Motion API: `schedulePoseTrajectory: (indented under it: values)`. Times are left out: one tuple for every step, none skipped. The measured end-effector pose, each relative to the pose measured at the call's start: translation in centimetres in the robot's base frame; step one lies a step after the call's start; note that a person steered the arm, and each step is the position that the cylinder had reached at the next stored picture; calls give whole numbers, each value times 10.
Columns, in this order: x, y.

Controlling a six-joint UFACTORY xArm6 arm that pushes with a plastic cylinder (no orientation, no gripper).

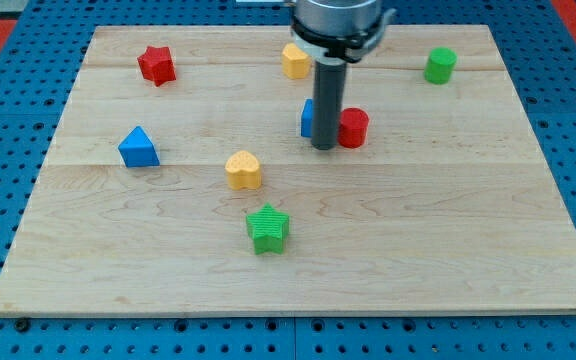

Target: Move the green star towards the bottom left of the board

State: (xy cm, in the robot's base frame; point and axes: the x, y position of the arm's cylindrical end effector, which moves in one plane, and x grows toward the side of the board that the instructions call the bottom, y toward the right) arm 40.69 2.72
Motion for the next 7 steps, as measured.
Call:
schedulePoseTrajectory:
  values:
    - [-10,-4]
    - [-24,-4]
    - [-19,14]
    - [-15,39]
    - [-15,56]
    - [-15,76]
    - [-15,100]
